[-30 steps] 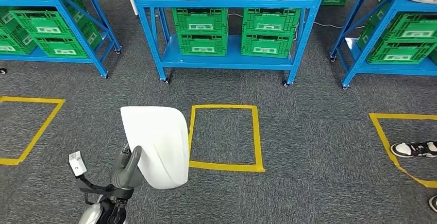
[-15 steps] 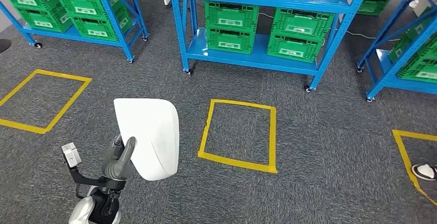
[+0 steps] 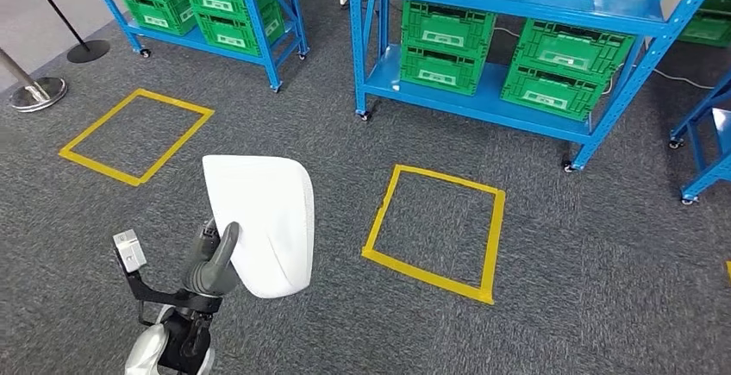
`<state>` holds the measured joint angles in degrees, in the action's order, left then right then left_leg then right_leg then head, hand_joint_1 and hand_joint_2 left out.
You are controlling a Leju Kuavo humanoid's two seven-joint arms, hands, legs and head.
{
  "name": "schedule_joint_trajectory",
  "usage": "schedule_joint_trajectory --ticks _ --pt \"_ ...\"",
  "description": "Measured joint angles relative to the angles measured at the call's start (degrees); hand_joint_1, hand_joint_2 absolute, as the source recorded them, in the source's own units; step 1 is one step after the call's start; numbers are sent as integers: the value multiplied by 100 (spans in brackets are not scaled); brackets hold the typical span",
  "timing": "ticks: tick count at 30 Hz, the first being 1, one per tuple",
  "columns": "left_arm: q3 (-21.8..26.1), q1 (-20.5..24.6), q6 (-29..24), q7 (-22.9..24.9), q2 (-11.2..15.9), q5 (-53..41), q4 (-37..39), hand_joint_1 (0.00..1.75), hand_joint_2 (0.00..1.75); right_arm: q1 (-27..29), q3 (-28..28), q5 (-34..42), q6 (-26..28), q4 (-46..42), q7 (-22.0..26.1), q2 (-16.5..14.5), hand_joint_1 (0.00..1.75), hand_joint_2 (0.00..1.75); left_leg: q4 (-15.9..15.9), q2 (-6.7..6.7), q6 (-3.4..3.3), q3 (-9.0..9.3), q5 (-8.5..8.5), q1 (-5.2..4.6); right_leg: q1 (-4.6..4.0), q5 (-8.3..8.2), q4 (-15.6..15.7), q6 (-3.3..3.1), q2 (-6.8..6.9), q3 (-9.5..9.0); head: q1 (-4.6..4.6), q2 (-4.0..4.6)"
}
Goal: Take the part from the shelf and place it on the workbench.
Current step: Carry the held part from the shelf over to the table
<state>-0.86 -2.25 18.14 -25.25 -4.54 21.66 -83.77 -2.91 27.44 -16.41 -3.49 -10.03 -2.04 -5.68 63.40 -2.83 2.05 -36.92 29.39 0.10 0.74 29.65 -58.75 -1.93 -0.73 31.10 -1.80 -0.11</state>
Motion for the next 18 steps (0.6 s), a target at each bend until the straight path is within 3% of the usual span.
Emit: schedule_joint_trajectory --ticks 1,2,3,4,5,6,8,9,10,12,13,15,16,18 --pt "-25 -2 -23 -4 5 -20 -53 175 175 20 2 -56 3 0 -109 4 0 175 364 158 30 -157 219 1 -3 -3 1 -12 81 11 -16 0" --pt "-49 -9 -37 -5 9 -37 -92 175 175 42 2 -106 7 0 -183 4 0 175 763 226 56 -326 422 11 -6 -4 -1 -16 170 24 -21 -1" --pt "-68 -27 -52 -5 15 -52 -121 175 175 62 1 -146 10 0 -235 4 0 175 1075 249 72 -448 548 21 -7 -4 -5 -16 258 34 -22 -1" --pt "-84 -54 -78 -7 21 -77 -151 175 175 75 -4 -190 14 0 -287 3 0 175 1190 259 78 -468 560 28 -7 -4 -8 -15 345 39 -22 -2" --pt "-97 -86 -118 -8 28 -110 -184 175 175 80 -14 -232 14 0 -337 1 0 175 1068 275 76 -370 465 33 -7 -2 -12 -13 425 40 -22 -2" --pt "-108 -124 -173 -7 36 -154 -232 175 175 82 -27 -269 10 0 -383 -3 0 175 724 330 66 -157 296 33 -7 2 -16 -6 501 34 -22 -2" --pt "-125 -210 -280 4 46 -234 -339 175 175 83 -47 -288 -14 0 -401 -15 0 175 -103 567 8 309 23 8 -23 20 -26 27 629 15 -20 0" --pt "-132 -260 -315 11 48 -258 -385 175 175 84 -49 -278 -32 0 -373 -21 0 175 -358 648 -31 448 -45 -9 -34 27 -28 54 681 5 -18 -1" --pt "-138 -314 -335 17 50 -271 -415 175 175 84 -49 -268 -47 0 -337 -24 0 175 -462 675 -72 494 -61 -26 -43 28 -25 86 730 -3 -17 -1" --pt "-148 -421 -344 22 53 -280 -450 175 175 77 -49 -263 -63 0 -285 -33 0 175 -476 541 -145 469 -102 -30 -42 27 -7 163 805 -27 -17 0" --pt "-151 -461 -345 21 54 -283 -465 175 175 72 -49 -263 -65 0 -272 -38 0 175 -498 477 -181 466 -124 -19 -31 58 -30 204 734 -32 -14 0" --pt "-161 -490 -345 18 54 -286 -489 175 175 74 -49 -262 -69 0 -256 -42 0 175 -543 350 -254 472 -174 15 -10 295 -359 266 411 93 -1 -1" --pt "-168 -490 -345 17 51 -287 -494 175 175 81 -49 -261 -71 0 -252 -42 0 175 -545 286 -276 455 -189 16 -6 487 -709 277 236 246 8 -1" --pt "-177 -501 -345 21 46 -288 -494 175 175 99 -49 -258 -72 0 -251 -43 0 175 -533 136 -301 419 -210 9 -13 800 -1470 278 109 612 18 0"
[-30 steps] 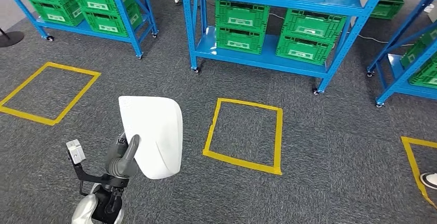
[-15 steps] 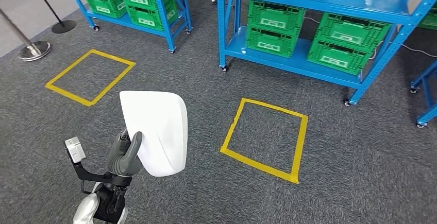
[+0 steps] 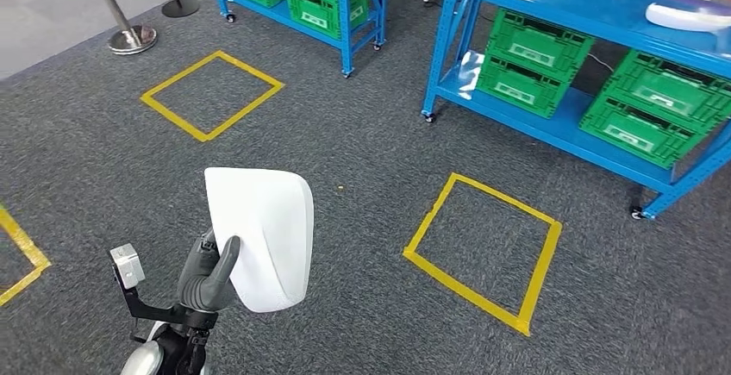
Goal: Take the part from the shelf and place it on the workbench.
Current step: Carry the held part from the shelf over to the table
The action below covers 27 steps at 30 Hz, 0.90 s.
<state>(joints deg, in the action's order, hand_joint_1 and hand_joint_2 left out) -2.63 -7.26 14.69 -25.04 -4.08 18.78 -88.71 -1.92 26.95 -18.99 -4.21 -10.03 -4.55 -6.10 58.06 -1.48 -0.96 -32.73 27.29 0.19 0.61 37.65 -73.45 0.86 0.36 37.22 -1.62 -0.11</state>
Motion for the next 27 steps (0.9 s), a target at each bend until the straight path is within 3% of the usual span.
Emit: schedule_joint_trajectory --ticks 1,2,3,5,7,9,10,11,12,14,16,17,18,20,22,23,25,27 --pt "-2 -11 0 3 -1 0 1 175 175 3 0 3 -1 0 -1 0 0 175 12 -85 -1 -14 -6 -4 -5 10 -178 -7 -12 94 0 0" --pt "-2 -21 1 5 -1 0 1 175 175 4 0 7 -1 0 -1 0 0 175 28 -172 1 -24 -10 -6 -8 -102 -114 -21 -24 74 0 -1" --pt "-2 -27 4 4 -1 3 0 175 175 3 0 11 -1 0 2 1 0 175 46 -262 7 -29 -13 -6 -8 -307 182 -39 -61 -61 0 -1" --pt "-4 -22 37 -34 -1 12 1 175 175 1 -1 7 -26 0 32 2 0 175 86 -419 37 -50 -16 -7 -5 -670 998 -83 -284 -434 -1 -1" --pt "-28 29 85 -126 6 -2 17 175 175 -13 -31 -110 -121 0 87 3 0 175 103 -549 109 -103 -37 -1 -12 -776 1402 -116 -433 -593 0 -1" --pt "-69 103 106 -238 44 -21 55 175 175 -43 -122 -337 -217 0 177 -4 0 175 71 -671 201 -160 -82 8 -16 -798 1441 -165 -338 -587 1 -1" --pt "-86 127 101 -305 75 -12 80 175 175 -59 -178 -428 -242 0 252 -12 0 175 73 -636 233 -181 -87 8 -9 -824 1468 -205 -272 -591 0 -1" --pt "-99 147 88 -380 112 8 107 175 175 -71 -226 -488 -263 0 348 -20 0 175 134 -506 258 -224 -44 -3 6 -850 1499 -248 -203 -598 -10 -1" --pt "-110 168 72 -463 147 42 138 175 175 -85 -269 -532 -285 0 446 -30 0 175 310 -319 281 -312 69 -12 20 -871 1528 -284 -129 -601 -21 -1" --pt "-125 203 46 -615 193 136 205 175 175 -114 -361 -645 -332 0 561 -38 0 175 1002 32 329 -627 447 -2 11 -882 1540 -317 27 -592 -45 -1" --pt "-128 210 29 -719 207 216 268 175 175 -155 -478 -799 -351 0 548 -44 0 175 1621 110 372 -900 677 24 5 -879 1537 -319 207 -583 -47 -1" --pt "-128 208 23 -749 207 239 292 175 175 -182 -532 -859 -352 0 526 -49 0 175 1644 126 382 -892 636 33 5 -876 1537 -316 295 -583 -46 -1" --pt "-128 207 20 -766 208 255 310 175 175 -212 -579 -898 -351 0 506 -57 0 175 1415 160 383 -752 495 38 5 -872 1536 -309 379 -590 -47 -1" --pt "-128 212 20 -783 213 272 330 175 175 -269 -655 -931 -350 0 483 -75 0 175 578 410 351 -272 163 25 -10 -851 1533 -277 526 -620 -46 0" --pt "-128 221 21 -795 214 279 333 175 175 -308 -709 -941 -350 0 470 -85 0 175 54 621 285 18 14 -4 -33 -829 1530 -214 646 -658 -38 0" --pt "-128 223 21 -801 214 280 335 175 175 -321 -729 -945 -350 0 467 -86 0 175 11 627 251 21 18 -20 -40 -822 1536 -178 705 -676 -33 0" --pt "-125 214 22 -809 220 280 336 175 175 -350 -767 -955 -350 -1 466 -91 0 175 -20 466 184 3 -12 -14 -27 -799 1546 -95 788 -722 -31 -1" --pt "-119 220 22 -813 224 282 336 175 175 -366 -792 -962 -350 -1 473 -94 0 175 -68 308 104 20 -61 19 -6 -616 1322 -30 516 -660 -21 -1"
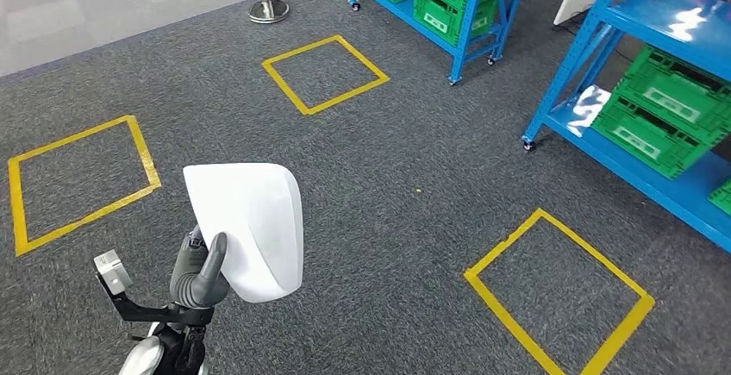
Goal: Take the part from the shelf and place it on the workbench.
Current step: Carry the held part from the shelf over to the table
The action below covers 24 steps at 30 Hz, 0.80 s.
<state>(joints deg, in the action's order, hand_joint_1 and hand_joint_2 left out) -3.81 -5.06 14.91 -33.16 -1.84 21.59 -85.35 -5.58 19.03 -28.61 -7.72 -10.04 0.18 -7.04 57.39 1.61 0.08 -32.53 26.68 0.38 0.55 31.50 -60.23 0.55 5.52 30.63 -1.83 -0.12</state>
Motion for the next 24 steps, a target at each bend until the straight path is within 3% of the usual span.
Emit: schedule_joint_trajectory --ticks 2,4,5,6,7,9,11,13,15,17,19,20,21,22,24 --pt "4 14 0 -1 -9 2 2 175 175 7 -17 -2 0 1 2 -1 0 175 -12 -152 -51 -6 -36 15 13 383 -696 22 -407 316 20 1" --pt "5 8 -2 -1 -17 4 10 175 175 28 -36 -6 4 1 -9 -2 0 175 0 -331 -63 -31 -44 7 7 625 -1406 20 -532 687 31 0" --pt "7 -3 -8 -8 -18 8 13 175 175 36 -44 -15 19 1 -27 -2 0 175 10 -428 -63 -37 -44 4 5 580 -1501 12 -545 758 31 0" --pt "16 -27 -17 -23 -17 17 7 175 175 41 -51 -32 49 1 -56 -2 0 175 25 -525 -60 -38 -43 3 5 418 -1349 -3 -562 716 32 0" --pt "30 -69 -28 -44 -17 31 -15 175 175 43 -57 -46 92 1 -94 -2 0 175 42 -613 -51 -37 -38 3 7 181 -983 -22 -616 568 33 1" --pt "83 -201 -12 -102 -17 68 -102 175 175 68 -59 4 221 2 -171 6 0 175 85 -764 -10 -59 -22 1 17 -176 -185 -61 -852 244 34 1" --pt "127 -331 136 -171 -16 107 -195 175 175 113 0 207 378 3 -214 18 0 175 105 -888 63 -104 -24 5 9 -253 129 -86 -951 130 32 1" --pt "138 -402 412 -272 -11 131 -225 175 175 153 122 429 525 3 -252 30 0 175 94 -980 140 -141 -46 13 4 -272 153 -132 -804 123 31 1" --pt "131 -412 666 -404 -3 129 -204 175 175 191 224 503 624 3 -306 61 0 175 257 -728 194 -235 60 -4 21 -301 207 -216 -659 95 11 1" --pt "109 -390 793 -501 -3 121 -165 175 175 234 268 466 656 3 -318 111 0 175 859 -335 242 -511 405 -6 20 -305 237 -281 -512 82 -15 1" --pt "98 -402 814 -490 -19 86 -136 175 175 279 293 440 638 2 -233 155 0 175 1590 -211 289 -843 724 24 7 -295 235 -299 -352 82 -23 1" --pt "106 -425 796 -429 -30 41 -136 175 175 294 305 433 621 2 -166 169 0 175 1740 -194 307 -901 745 40 6 -290 233 -298 -269 80 -24 1" --pt "129 -453 745 -333 -38 -39 -157 175 175 298 313 401 591 3 -108 174 0 175 1651 -170 320 -837 658 53 6 -283 230 -292 -190 75 -24 0" --pt "170 -493 652 -192 -44 -159 -220 175 175 294 313 335 548 2 -65 171 0 175 1330 -114 329 -652 490 64 9 -272 224 -279 -114 66 -25 0" --pt "287 -628 432 209 -45 -427 -531 175 175 267 284 157 438 2 -27 157 0 175 517 181 314 -194 201 67 -9 -231 189 -226 0 44 -24 0"
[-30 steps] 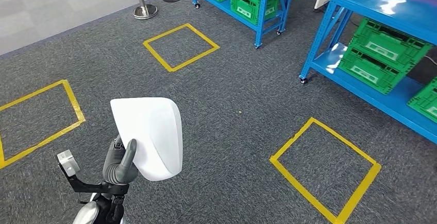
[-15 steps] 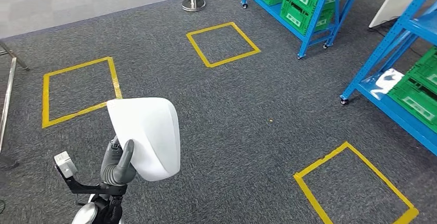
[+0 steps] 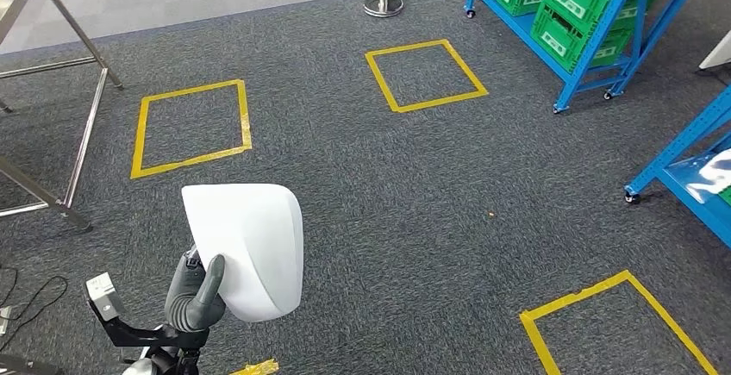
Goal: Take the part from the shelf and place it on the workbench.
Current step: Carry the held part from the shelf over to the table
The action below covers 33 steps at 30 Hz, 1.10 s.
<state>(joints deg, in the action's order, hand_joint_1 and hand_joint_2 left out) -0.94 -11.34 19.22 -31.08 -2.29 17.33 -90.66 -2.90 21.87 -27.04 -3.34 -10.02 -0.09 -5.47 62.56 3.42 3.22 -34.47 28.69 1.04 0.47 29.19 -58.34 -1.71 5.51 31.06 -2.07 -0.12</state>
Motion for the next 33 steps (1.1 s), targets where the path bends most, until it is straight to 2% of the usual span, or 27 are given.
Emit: schedule_joint_trajectory --ticks 1,2,4,5,7,8,9,10,11,12,13,14,16,17,19,20,21,22,24,25,26,27,28,29,31,32,33 --pt "51 -86 -84 248 1 -132 -238 175 175 -15 -21 -72 -55 -1 19 -7 0 175 -255 104 -34 138 -68 -10 -14 22 -16 37 47 -14 3 0" --pt "85 -166 -129 471 -1 -254 -477 175 175 -28 -42 -125 -97 -1 45 -11 0 175 -361 158 -80 189 -80 -23 -28 39 -25 78 99 -31 5 0" --pt "82 -283 -213 773 -44 -502 -854 175 175 -57 -93 -237 -149 -2 119 -15 0 175 -371 5 -182 166 -95 -45 -16 60 -11 161 220 -78 8 0" --pt "53 -322 -278 830 -90 -585 -973 175 175 -77 -130 -301 -158 -2 152 -16 0 175 -389 -72 -224 168 -111 -42 5 91 -30 204 180 -95 13 1" --pt "-46 -357 -455 802 -197 -635 -1118 175 175 -110 -207 -400 -156 -3 184 -19 0 175 -426 -226 -303 181 -153 -24 41 317 -339 264 -142 12 32 1" --pt "-120 -360 -570 711 -239 -631 -1151 175 175 -116 -236 -422 -151 -3 174 -21 0 175 -431 -297 -328 170 -166 -21 48 506 -677 276 -345 164 45 1" --pt "-207 -353 -692 594 -262 -619 -1162 175 175 -110 -255 -420 -144 -3 143 -19 0 175 -429 -374 -348 158 -175 -26 47 700 -1085 277 -466 362 53 1" --pt "-315 -338 -813 474 -269 -577 -1151 175 175 -95 -259 -368 -129 -3 78 -14 0 175 -426 -463 -359 148 -180 -32 44 832 -1454 274 -516 551 57 1" --pt "-430 -307 -905 380 -261 -502 -1120 175 175 -74 -241 -263 -105 -3 -7 -4 0 175 -421 -561 -365 141 -183 -38 40 859 -1669 267 -534 672 59 1" --pt "-543 -248 -939 330 -240 -382 -1059 175 175 -51 -191 -99 -61 -3 -116 7 0 175 -413 -665 -367 137 -187 -41 38 762 -1650 254 -544 686 59 1" --pt "-642 -160 -921 310 -210 -244 -974 175 175 -29 -114 97 -2 -3 -237 16 0 175 -401 -770 -364 135 -190 -42 39 564 -1393 236 -572 587 61 1" --pt "-710 -53 -860 314 -174 -119 -869 175 175 -14 -15 278 60 -3 -354 22 0 175 -387 -862 -354 132 -191 -39 44 328 -979 216 -657 409 64 1" --pt "-767 187 -714 324 -93 73 -617 175 175 5 180 443 164 -2 -607 23 0 175 -358 -1008 -296 103 -194 -42 42 39 -281 185 -890 120 67 0" --pt "-766 291 -649 319 -44 152 -490 175 175 7 243 404 190 -1 -723 21 0 175 -358 -1062 -253 73 -200 -41 29 -3 -125 168 -963 64 68 0" --pt "-726 414 -541 254 58 289 -283 175 175 8 283 172 204 -1 -865 16 0 175 -396 -1159 -153 27 -228 -31 3 -21 -70 108 -913 60 72 1" --pt "-687 426 -500 200 104 331 -229 175 175 11 278 63 202 -2 -872 18 0 175 -397 -1134 -121 15 -231 -26 6 -44 -44 66 -856 55 71 1" --pt "-642 426 -471 146 142 351 -197 175 175 21 273 -21 197 -2 -852 22 0 175 -340 -1007 -98 -14 -186 -30 14 -67 -12 20 -795 47 61 0" --pt "-603 428 -454 106 177 358 -181 175 175 35 269 -67 192 -2 -816 28 0 175 -164 -826 -80 -97 -67 -38 22 -88 20 -21 -715 41 46 1" --pt "-552 411 -469 49 214 374 -175 175 175 66 266 -78 176 -1 -639 45 0 175 505 -468 -51 -412 316 -48 8 -90 43 -73 -543 37 18 0" --pt "-527 362 -509 15 222 394 -191 175 175 81 266 -56 167 -1 -465 56 0 175 889 -407 -31 -593 489 -42 0 -82 43 -86 -447 37 13 1" --pt "-492 279 -561 -27 226 423 -223 175 175 90 266 -25 154 -1 -257 68 0 175 1144 -386 -18 -706 567 -36 -5 -71 42 -93 -361 34 13 1" --pt "-451 175 -611 -71 228 458 -270 175 175 90 266 10 140 -1 -45 80 0 175 1200 -371 -10 -720 540 -33 -7 -61 40 -93 -279 28 13 1" --pt "-411 71 -643 -107 232 488 -325 175 175 81 266 36 129 -1 114 88 0 175 1006 -343 -8 -607 408 -31 -7 -49 38 -84 -204 15 12 1" --pt "-376 -13 -657 -135 236 509 -378 175 175 69 266 54 119 -1 212 92 0 175 612 -259 -14 -386 214 -32 -7 -31 34 -67 -130 -7 11 1" --pt "-335 -103 -661 -167 239 527 -461 175 175 46 266 67 108 -1 289 99 0 175 -142 21 -73 31 -73 -51 -33 25 18 -9 12 -60 14 1" --pt "-326 -126 -661 -175 239 531 -489 175 175 31 266 68 104 -1 301 101 0 175 -335 109 -113 137 -132 -61 -46 50 11 24 77 -87 20 1" --pt "-319 -145 -661 -180 238 534 -508 175 175 14 266 69 102 -2 308 103 0 175 -381 124 -155 158 -139 -73 -58 69 9 58 140 -111 25 1"
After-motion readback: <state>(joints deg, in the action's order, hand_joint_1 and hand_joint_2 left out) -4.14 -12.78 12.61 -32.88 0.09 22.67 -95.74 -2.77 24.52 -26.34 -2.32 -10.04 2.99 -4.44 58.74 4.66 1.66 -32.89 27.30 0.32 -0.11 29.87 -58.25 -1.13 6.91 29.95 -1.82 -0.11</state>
